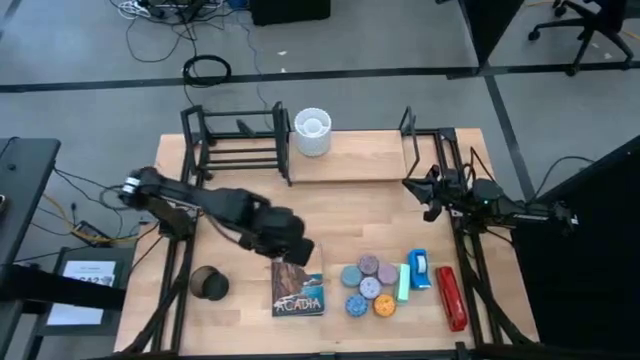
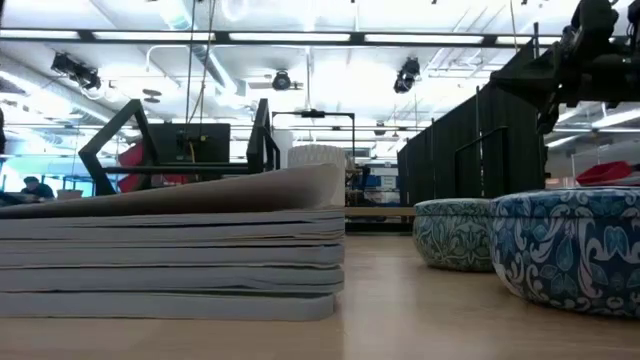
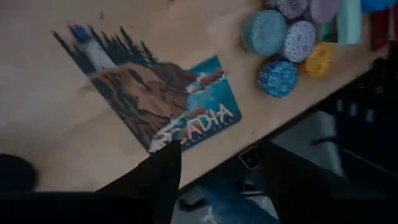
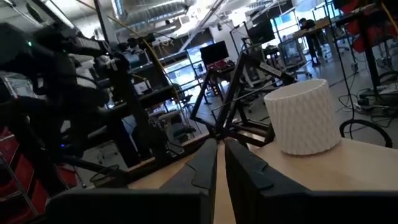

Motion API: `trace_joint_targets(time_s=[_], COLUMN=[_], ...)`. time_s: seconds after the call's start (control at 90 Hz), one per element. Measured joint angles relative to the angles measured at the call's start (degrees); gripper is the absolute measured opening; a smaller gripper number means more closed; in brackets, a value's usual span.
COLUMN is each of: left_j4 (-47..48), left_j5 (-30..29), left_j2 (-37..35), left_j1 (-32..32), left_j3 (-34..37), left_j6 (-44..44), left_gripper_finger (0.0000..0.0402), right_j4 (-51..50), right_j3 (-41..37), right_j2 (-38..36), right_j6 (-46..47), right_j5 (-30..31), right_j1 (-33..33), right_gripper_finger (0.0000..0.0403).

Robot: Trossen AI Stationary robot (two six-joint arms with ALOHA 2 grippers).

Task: Stock shelves
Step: Put the black pen holder on the shelf

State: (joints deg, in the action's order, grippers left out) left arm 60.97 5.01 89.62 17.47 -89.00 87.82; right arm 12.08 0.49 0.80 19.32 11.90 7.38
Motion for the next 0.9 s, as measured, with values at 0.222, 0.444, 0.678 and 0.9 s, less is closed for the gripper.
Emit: trace_joint_targets(time_s=[0.222, 0.444, 0.678, 0.9], left_j4=[0.14, 12.82, 16.32, 8.24], left_j5=[2.81, 14.8, 16.03, 19.92], left_j2=[-2.34, -3.12, -3.48, -6.95], left_j1=[0.23, 3.69, 9.03, 11.97], left_j3=[4.27, 4.27, 8.12, 21.8], left_j6=[1.05, 8.33, 10.5, 13.8], left_gripper_finger=[0.0193, 0.0193, 0.0193, 0.0194], right_j4=[0.24, 0.25, 0.37, 1.75], right_j3=[0.0, 0.0, 0.0, 0.0], right_j2=[0.0, 0.0, 0.0, 0.0], right_j6=[-0.01, -0.01, -0.01, 0.01], right_j5=[0.0, 0.0, 0.0, 0.0], right_j1=[0.0, 0.0, 0.0, 0.0], right_gripper_finger=[0.0007, 0.0007, 0.0007, 0.0007])
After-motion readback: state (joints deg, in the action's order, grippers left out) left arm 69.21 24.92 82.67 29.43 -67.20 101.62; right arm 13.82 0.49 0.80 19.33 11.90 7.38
